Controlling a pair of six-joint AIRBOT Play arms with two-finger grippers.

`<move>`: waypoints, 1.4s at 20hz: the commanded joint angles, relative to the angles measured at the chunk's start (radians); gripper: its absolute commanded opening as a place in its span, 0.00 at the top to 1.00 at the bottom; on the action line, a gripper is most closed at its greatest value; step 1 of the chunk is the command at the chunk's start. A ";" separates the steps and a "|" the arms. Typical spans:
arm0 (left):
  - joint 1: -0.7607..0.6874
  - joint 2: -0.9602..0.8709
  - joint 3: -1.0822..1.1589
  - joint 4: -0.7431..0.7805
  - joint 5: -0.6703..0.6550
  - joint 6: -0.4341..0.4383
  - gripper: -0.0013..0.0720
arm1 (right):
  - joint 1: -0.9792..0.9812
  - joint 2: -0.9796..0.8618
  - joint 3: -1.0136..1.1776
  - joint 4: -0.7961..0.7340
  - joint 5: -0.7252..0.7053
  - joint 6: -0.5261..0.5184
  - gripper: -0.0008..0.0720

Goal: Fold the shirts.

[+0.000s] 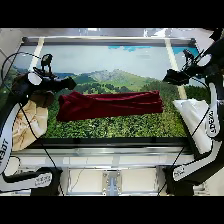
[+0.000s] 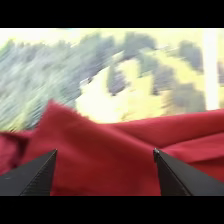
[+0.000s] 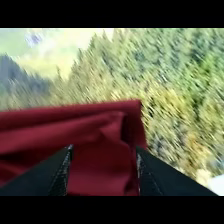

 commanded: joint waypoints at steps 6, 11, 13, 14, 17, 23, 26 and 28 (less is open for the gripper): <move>-0.261 0.036 0.001 -0.073 0.092 0.234 0.02 | -0.216 -0.074 0.012 0.190 0.242 -0.136 0.37; -0.364 -0.058 0.002 -0.075 0.172 0.162 0.02 | -0.251 -0.214 0.012 0.352 0.209 -0.212 0.23; -0.381 -0.086 0.002 -0.074 0.172 0.159 0.02 | -0.230 -0.266 0.012 0.353 0.192 -0.230 0.23; -0.389 -0.094 0.002 -0.074 0.172 0.159 0.02 | -0.217 -0.293 0.012 0.352 0.193 -0.237 0.23; -0.406 -0.103 0.002 -0.074 0.173 0.160 0.02 | -0.176 -0.349 0.012 0.351 0.194 -0.249 0.23; -0.412 -0.104 0.002 -0.074 0.172 0.159 0.02 | -0.075 -0.385 0.012 0.354 0.215 -0.254 0.24; -0.411 -0.117 0.001 -0.074 0.172 0.159 0.03 | -0.042 -0.378 0.012 0.378 0.288 -0.257 0.65; -0.412 -0.146 0.001 -0.075 0.172 0.159 0.05 | -0.039 -0.356 0.012 0.457 0.336 -0.273 0.94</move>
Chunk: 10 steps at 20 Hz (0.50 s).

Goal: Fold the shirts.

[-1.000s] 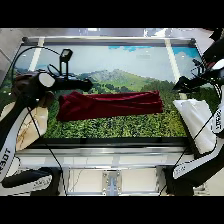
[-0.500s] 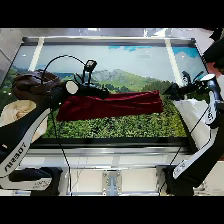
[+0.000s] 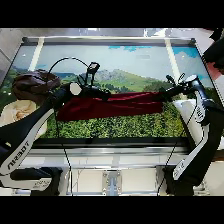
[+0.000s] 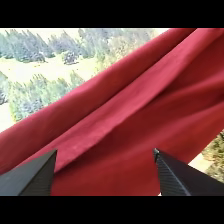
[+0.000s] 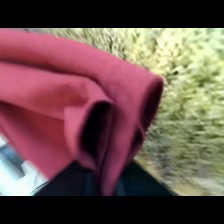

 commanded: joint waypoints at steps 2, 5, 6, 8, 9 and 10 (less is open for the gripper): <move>-0.006 -0.068 0.000 -0.008 -0.001 -0.001 0.40 | 0.019 0.063 0.002 0.151 0.120 -0.026 0.97; -0.031 -0.142 0.000 -0.047 -0.004 0.000 0.96 | 0.019 0.175 0.002 0.162 0.129 -0.020 0.97; -0.047 -0.166 0.000 -0.046 -0.010 0.000 0.96 | 0.019 0.217 0.002 0.172 0.133 -0.008 0.97; -0.082 -0.210 0.000 -0.054 -0.028 0.000 0.96 | 0.024 0.291 0.018 0.177 0.134 0.045 0.97; -0.100 -0.227 0.000 -0.071 -0.027 0.000 0.96 | 0.031 0.322 0.032 0.176 0.134 0.063 0.97; -0.119 -0.243 0.000 -0.093 -0.023 0.000 0.96 | 0.044 0.350 0.051 0.175 0.136 0.078 0.97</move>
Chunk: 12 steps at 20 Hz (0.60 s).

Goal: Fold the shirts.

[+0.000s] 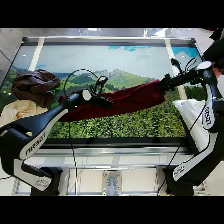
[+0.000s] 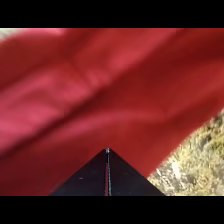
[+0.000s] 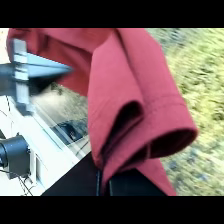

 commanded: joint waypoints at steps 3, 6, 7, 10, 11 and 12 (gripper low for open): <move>-0.088 -0.073 0.000 -0.107 0.015 0.001 0.96 | 0.081 0.140 0.097 0.018 0.015 0.117 0.97; -0.111 -0.069 0.010 -0.151 0.032 0.008 0.96 | 0.178 0.146 0.166 -0.012 0.019 0.178 0.97; -0.111 -0.062 0.021 -0.157 0.027 0.008 0.96 | 0.216 0.146 0.182 -0.035 0.016 0.192 0.97; -0.066 0.026 0.039 -0.108 -0.018 0.008 0.96 | 0.334 0.146 0.206 -0.114 -0.016 0.228 0.97; -0.032 0.080 0.039 -0.066 -0.068 0.008 0.96 | 0.377 0.143 0.207 -0.142 -0.053 0.253 0.97; 0.006 0.137 0.039 -0.021 -0.139 0.008 0.96 | 0.417 0.141 0.207 -0.168 -0.098 0.267 0.98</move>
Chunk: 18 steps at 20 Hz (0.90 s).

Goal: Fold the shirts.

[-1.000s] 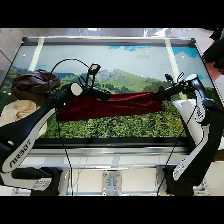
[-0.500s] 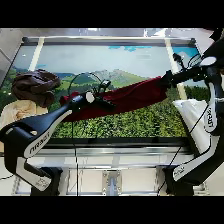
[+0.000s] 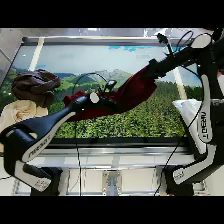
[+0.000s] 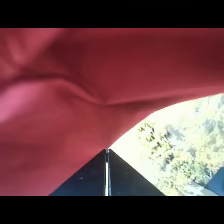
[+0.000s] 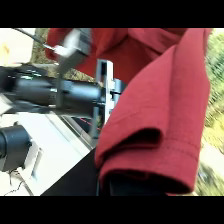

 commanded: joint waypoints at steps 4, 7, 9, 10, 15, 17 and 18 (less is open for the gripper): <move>0.255 0.373 0.007 0.353 -0.443 -0.047 0.96 | 0.284 -0.035 0.018 -0.110 -0.313 0.098 0.98; 0.414 0.577 0.007 0.517 -0.482 -0.110 0.96 | 0.425 -0.106 0.018 -0.108 -0.500 0.134 0.98; 0.512 0.686 0.007 0.520 -0.482 -0.110 0.96 | 0.507 -0.169 0.018 -0.078 -0.617 0.136 0.98; 0.554 0.728 0.007 0.520 -0.483 -0.111 0.96 | 0.542 -0.200 0.018 -0.057 -0.680 0.136 0.98; 0.695 0.854 0.002 0.520 -0.488 -0.110 0.96 | 0.653 -0.272 0.018 -0.012 -0.904 0.135 0.15; 0.719 0.863 0.002 0.520 -0.493 -0.110 0.96 | 0.631 -0.269 0.043 -0.056 -0.833 0.135 0.15; 0.723 0.862 0.001 0.521 -0.496 -0.110 0.96 | 0.601 -0.268 0.065 -0.109 -0.752 0.135 0.15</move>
